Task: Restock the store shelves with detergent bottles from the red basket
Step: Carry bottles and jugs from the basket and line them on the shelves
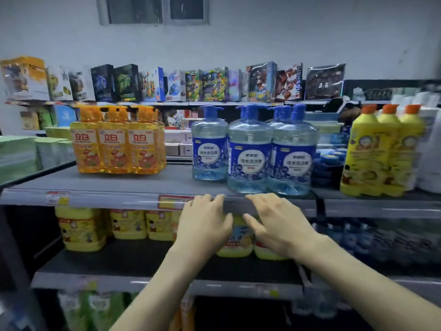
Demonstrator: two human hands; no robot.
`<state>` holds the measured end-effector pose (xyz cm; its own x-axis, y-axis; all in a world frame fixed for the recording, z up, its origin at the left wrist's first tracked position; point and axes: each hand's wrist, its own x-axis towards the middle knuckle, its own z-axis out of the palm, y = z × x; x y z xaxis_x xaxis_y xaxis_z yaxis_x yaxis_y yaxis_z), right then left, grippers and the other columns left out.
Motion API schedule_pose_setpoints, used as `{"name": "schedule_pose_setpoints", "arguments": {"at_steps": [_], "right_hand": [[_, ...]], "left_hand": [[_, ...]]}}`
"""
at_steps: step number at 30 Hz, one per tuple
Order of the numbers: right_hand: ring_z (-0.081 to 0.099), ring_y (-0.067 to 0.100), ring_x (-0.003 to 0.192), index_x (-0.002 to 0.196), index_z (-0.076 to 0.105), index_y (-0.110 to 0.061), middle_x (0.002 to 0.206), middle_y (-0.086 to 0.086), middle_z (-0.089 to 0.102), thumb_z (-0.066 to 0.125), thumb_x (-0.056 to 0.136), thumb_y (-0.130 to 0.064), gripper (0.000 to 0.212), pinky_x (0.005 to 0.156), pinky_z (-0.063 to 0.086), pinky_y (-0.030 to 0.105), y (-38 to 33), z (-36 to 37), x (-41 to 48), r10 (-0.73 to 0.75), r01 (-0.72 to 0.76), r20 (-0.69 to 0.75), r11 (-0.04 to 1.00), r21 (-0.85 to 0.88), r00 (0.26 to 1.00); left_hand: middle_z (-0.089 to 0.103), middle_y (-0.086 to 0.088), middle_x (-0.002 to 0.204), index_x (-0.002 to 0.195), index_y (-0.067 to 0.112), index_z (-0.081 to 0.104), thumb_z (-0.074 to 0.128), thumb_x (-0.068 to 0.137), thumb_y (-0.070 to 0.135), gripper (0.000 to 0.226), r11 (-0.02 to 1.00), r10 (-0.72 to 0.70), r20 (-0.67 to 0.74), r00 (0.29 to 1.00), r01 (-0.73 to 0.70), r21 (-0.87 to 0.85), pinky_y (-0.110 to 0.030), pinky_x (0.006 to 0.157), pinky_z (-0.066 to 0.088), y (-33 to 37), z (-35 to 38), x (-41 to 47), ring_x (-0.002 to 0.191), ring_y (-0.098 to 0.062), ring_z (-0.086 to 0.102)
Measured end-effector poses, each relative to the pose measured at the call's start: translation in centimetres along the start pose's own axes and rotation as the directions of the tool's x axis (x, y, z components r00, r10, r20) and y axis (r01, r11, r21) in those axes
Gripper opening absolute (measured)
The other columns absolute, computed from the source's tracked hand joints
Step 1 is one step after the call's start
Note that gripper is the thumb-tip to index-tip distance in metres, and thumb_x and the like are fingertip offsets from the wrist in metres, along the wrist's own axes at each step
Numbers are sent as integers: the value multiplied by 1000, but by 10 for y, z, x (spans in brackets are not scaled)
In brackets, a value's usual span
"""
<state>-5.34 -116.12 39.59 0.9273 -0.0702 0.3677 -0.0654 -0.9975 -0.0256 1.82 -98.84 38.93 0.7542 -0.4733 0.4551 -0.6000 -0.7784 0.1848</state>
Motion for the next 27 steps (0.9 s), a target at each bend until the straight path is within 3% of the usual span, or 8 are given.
{"name": "schedule_pose_setpoints", "arguments": {"at_steps": [3,6,10,14,19,23,27], "right_hand": [[52,23,137,156,46,-21,149,1,58,41,106,-51,59,110,45,42,48,1,-66,55,-53,41,998,-47,998],[53,23,136,156,47,-20,148,1,59,31,104,-53,63,109,46,42,95,12,-139,143,-136,102,988,-80,984],[45,20,144,158,41,-22,155,-3,52,36,109,-51,58,116,39,39,154,35,-230,291,-282,199,957,-71,936],[40,19,149,160,39,-22,159,-4,49,37,109,-53,60,121,35,40,205,58,-311,448,-451,288,891,-61,846],[49,23,141,148,50,-23,147,0,59,40,106,-54,54,114,39,42,253,82,-398,607,-609,372,783,-128,702],[55,24,133,142,56,-23,138,0,65,41,104,-50,49,109,44,42,282,101,-456,698,-700,414,691,-178,584],[56,25,132,141,57,-22,136,1,66,42,104,-50,48,107,44,43,309,115,-505,785,-789,433,571,-227,443]], "left_hand": [[64,-2,130,146,26,55,53,99,48,52,997,58,38,998,-57,-50,-41,103,45,63,33,-32,125,-27,55],[64,-2,131,147,27,55,53,100,47,51,988,93,164,982,-71,-134,-40,102,46,125,77,-62,127,-27,55],[65,-4,128,138,23,60,51,100,44,44,983,169,375,911,-128,-133,-42,100,49,207,136,-96,123,-30,56],[66,-5,128,137,21,62,52,101,42,43,962,273,488,829,-223,-160,-42,98,48,282,182,-129,122,-31,60],[66,-5,130,139,23,62,52,99,41,45,920,388,603,697,-327,-215,-42,101,47,360,229,-163,124,-31,60],[68,-4,127,130,24,65,53,98,41,39,878,469,699,540,-373,-301,-40,98,52,414,268,-186,119,-30,64],[68,-2,135,138,27,63,54,98,41,43,813,559,737,379,-424,-399,-38,99,53,466,311,-204,125,-27,63]]}}
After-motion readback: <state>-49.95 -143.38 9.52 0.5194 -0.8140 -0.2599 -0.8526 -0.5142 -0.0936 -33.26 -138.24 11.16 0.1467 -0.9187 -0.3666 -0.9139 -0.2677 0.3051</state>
